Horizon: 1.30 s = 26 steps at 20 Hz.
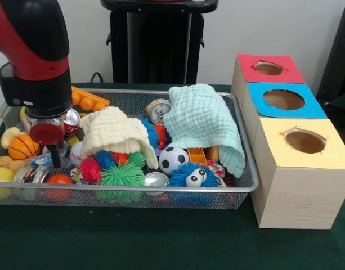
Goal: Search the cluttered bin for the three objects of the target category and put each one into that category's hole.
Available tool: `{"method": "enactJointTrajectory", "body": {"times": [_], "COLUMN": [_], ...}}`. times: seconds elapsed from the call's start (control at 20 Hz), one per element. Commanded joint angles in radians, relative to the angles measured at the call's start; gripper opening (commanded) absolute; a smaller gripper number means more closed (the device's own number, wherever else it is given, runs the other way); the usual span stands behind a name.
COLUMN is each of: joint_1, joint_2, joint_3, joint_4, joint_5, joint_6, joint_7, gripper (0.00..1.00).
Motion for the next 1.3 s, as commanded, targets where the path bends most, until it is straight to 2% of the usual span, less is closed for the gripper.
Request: {"method": "enactJointTrajectory", "body": {"times": [0.05,0.5,0.85,1.3], "joint_1": [0.008,0.048,0.056,0.079], "joint_2": [0.047,0.048,0.051,0.051], "joint_3": [0.007,-0.029,-0.057,-0.086], "joint_4": [-0.033,-0.057,-0.043,-0.052], "joint_5": [-0.091,-0.138,-0.178,-0.199], "joint_6": [-0.038,-0.007,-0.013,0.027], "joint_7": [-0.142,-0.108,-0.075,-0.052], "gripper": [1.00,1.00,1.00,1.00]}}
